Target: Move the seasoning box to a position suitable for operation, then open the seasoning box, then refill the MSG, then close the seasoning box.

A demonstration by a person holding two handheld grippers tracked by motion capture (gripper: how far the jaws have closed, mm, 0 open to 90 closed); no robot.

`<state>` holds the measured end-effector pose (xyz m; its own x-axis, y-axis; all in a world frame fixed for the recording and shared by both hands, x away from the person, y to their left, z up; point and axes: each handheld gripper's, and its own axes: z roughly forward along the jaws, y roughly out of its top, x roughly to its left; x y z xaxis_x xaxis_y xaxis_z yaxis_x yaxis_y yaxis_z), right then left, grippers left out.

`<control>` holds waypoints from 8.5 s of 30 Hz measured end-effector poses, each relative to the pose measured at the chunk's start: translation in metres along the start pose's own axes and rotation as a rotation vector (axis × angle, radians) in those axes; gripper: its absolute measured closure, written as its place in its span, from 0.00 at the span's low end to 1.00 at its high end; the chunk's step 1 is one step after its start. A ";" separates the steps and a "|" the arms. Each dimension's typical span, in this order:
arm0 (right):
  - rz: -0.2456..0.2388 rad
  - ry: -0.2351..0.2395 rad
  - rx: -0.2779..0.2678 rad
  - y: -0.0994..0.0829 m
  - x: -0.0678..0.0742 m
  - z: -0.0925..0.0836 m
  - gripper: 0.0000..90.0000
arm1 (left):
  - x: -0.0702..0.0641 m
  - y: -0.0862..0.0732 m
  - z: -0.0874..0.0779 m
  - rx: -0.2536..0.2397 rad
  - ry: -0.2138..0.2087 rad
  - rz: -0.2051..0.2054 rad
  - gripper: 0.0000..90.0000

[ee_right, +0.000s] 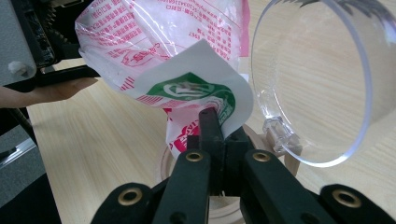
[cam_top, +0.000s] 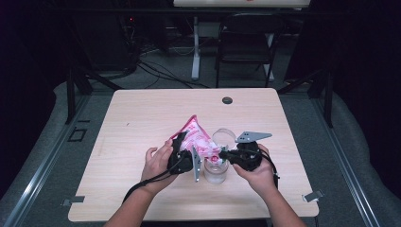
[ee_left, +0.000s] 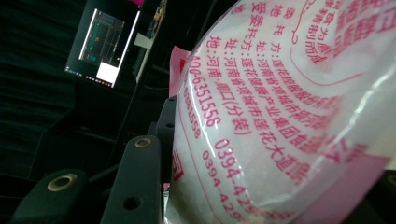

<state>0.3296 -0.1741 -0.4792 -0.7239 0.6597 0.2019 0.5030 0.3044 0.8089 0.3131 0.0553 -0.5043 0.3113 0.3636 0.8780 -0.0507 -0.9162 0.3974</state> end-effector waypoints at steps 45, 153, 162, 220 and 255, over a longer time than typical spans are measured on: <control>-0.017 -0.004 -0.002 -0.004 -0.003 0.000 1.00 | 0.000 0.013 -0.008 -0.016 0.101 0.116 0.71; -0.036 -0.017 0.008 -0.005 -0.002 0.003 1.00 | 0.002 0.018 -0.015 -0.034 0.115 0.120 0.71; -0.036 -0.017 0.007 -0.005 -0.002 0.003 1.00 | 0.003 0.019 -0.016 -0.040 0.120 0.124 0.71; -0.039 -0.026 0.020 -0.007 -0.002 0.008 1.00 | 0.006 0.023 -0.016 -0.017 0.105 0.182 0.71; -0.044 -0.023 0.019 -0.006 -0.002 0.007 1.00 | 0.007 0.025 -0.017 -0.015 0.114 0.189 0.71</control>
<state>0.3312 -0.1721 -0.4883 -0.7346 0.6610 0.1534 0.4799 0.3464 0.8060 0.2975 0.0377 -0.4833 0.1859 0.2026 0.9615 -0.1120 -0.9678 0.2256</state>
